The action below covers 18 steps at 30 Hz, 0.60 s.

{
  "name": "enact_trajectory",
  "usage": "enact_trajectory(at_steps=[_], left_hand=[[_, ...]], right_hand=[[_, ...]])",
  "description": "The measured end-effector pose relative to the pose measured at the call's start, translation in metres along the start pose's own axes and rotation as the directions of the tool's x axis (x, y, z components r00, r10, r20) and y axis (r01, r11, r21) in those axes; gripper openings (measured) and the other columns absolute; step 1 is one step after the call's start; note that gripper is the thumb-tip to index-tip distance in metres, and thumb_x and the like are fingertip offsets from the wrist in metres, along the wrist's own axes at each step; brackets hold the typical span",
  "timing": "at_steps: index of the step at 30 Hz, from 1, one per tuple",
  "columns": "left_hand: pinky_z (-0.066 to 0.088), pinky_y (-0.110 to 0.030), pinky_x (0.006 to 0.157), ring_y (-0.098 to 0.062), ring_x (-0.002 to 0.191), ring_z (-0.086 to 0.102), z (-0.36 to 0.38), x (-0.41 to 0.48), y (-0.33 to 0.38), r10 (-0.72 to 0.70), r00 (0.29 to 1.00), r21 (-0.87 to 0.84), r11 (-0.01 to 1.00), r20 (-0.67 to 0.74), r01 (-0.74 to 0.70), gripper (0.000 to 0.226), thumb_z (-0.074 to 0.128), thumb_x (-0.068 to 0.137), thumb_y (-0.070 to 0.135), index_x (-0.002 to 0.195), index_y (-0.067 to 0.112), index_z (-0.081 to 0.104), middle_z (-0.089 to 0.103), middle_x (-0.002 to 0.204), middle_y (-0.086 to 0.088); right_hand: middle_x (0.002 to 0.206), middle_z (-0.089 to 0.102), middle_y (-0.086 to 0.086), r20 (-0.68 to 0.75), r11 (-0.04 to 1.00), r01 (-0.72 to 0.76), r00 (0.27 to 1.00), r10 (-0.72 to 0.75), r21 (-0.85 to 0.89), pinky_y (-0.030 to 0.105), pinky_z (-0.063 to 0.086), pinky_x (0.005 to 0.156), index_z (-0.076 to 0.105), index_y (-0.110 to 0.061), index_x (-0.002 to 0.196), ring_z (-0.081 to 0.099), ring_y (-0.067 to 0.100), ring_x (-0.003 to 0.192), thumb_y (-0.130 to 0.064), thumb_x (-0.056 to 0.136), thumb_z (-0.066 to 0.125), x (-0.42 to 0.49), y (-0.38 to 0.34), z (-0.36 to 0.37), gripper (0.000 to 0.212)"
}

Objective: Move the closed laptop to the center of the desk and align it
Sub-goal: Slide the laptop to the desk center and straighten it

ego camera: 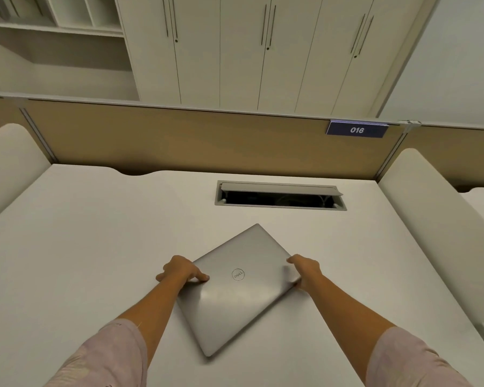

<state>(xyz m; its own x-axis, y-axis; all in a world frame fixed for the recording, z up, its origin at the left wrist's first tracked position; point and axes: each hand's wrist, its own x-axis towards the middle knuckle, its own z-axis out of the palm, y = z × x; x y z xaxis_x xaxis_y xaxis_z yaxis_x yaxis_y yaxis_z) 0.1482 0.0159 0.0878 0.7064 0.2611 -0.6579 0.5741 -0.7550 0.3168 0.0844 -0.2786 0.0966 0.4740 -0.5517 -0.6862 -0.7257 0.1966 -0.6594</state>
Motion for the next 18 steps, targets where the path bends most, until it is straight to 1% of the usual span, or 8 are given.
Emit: enact_trajectory(at_steps=[2,5,8,10,12,13,15,18], left_hand=[[0.038,-0.04,0.098,-0.027,0.116,0.051,0.001,-0.003,0.001,-0.005,1.0,0.015,1.0,-0.015,0.005,0.096,0.094,0.038,0.047,0.121,0.017,0.057,0.06,0.122,-0.006],[0.035,-0.037,0.099,-0.027,0.122,0.047,0.001,-0.01,0.0,0.043,0.998,0.03,0.999,-0.046,-0.042,0.091,0.091,0.049,0.048,0.126,0.019,0.055,0.056,0.129,-0.007],[0.032,-0.036,0.1,-0.025,0.126,0.044,0.004,-0.015,-0.004,0.098,0.992,0.071,0.993,-0.081,-0.093,0.089,0.085,0.057,0.054,0.133,0.023,0.049,0.05,0.136,-0.006],[0.031,-0.035,0.101,-0.024,0.127,0.043,0.006,-0.016,-0.007,0.146,0.985,0.107,0.985,-0.094,-0.136,0.087,0.08,0.062,0.058,0.135,0.024,0.046,0.048,0.138,-0.006],[0.031,-0.035,0.101,-0.026,0.126,0.043,0.011,-0.017,-0.014,0.202,0.973,0.131,0.974,-0.109,-0.187,0.085,0.075,0.066,0.06,0.136,0.023,0.045,0.048,0.135,-0.007],[0.033,-0.036,0.1,-0.029,0.125,0.042,0.014,-0.018,-0.017,0.229,0.966,0.137,0.967,-0.119,-0.213,0.084,0.072,0.068,0.061,0.137,0.022,0.044,0.047,0.133,-0.008],[0.037,-0.038,0.098,-0.034,0.125,0.04,0.018,-0.021,-0.022,0.268,0.954,0.163,0.956,-0.135,-0.246,0.081,0.068,0.073,0.062,0.138,0.021,0.042,0.045,0.133,-0.01],[0.039,-0.038,0.097,-0.035,0.122,0.042,0.019,-0.028,-0.025,0.294,0.943,0.226,0.94,-0.154,-0.256,0.078,0.064,0.077,0.063,0.136,0.018,0.041,0.046,0.132,-0.012]], right_hand=[[0.101,0.052,0.012,0.013,1.0,-0.001,1.0,0.0,0.02,0.039,0.05,0.072,0.049,-0.008,0.11,0.055,0.034,0.091,-0.025,0.071,0.074,-0.001,0.003,-0.003,0.049],[0.102,0.053,0.013,0.022,1.0,0.026,0.999,-0.026,0.0,0.038,0.049,0.068,0.051,-0.007,0.111,0.056,0.034,0.094,-0.028,0.072,0.073,-0.004,0.006,-0.005,0.049],[0.106,0.054,0.014,0.007,0.997,0.073,0.997,-0.073,-0.03,0.039,0.051,0.078,0.054,-0.003,0.112,0.054,0.032,0.097,-0.028,0.076,0.072,-0.008,0.012,-0.005,0.047],[0.117,0.055,0.016,-0.013,0.991,0.12,0.993,-0.121,-0.066,0.04,0.048,0.088,0.053,-0.002,0.123,0.053,0.034,0.107,-0.028,0.079,0.069,-0.009,0.019,-0.002,0.054],[0.137,0.044,0.016,-0.05,0.987,0.141,0.988,-0.145,-0.075,0.04,0.043,0.09,0.037,-0.005,0.14,0.048,0.036,0.119,-0.025,0.082,0.067,-0.018,0.028,0.003,0.068],[0.143,0.036,0.016,-0.076,0.989,0.135,0.987,-0.14,-0.058,0.042,0.042,0.091,0.028,-0.007,0.144,0.046,0.038,0.121,-0.023,0.083,0.066,-0.023,0.035,0.007,0.074],[0.142,0.032,0.017,-0.112,0.99,0.138,0.984,-0.14,-0.025,0.045,0.043,0.093,0.023,-0.006,0.145,0.048,0.04,0.117,-0.019,0.081,0.067,-0.033,0.051,0.017,0.078],[0.136,0.038,0.016,-0.085,0.98,0.194,0.977,-0.197,-0.032,0.042,0.044,0.093,0.025,-0.006,0.143,0.05,0.037,0.115,-0.018,0.079,0.067,-0.044,0.071,0.03,0.077]])
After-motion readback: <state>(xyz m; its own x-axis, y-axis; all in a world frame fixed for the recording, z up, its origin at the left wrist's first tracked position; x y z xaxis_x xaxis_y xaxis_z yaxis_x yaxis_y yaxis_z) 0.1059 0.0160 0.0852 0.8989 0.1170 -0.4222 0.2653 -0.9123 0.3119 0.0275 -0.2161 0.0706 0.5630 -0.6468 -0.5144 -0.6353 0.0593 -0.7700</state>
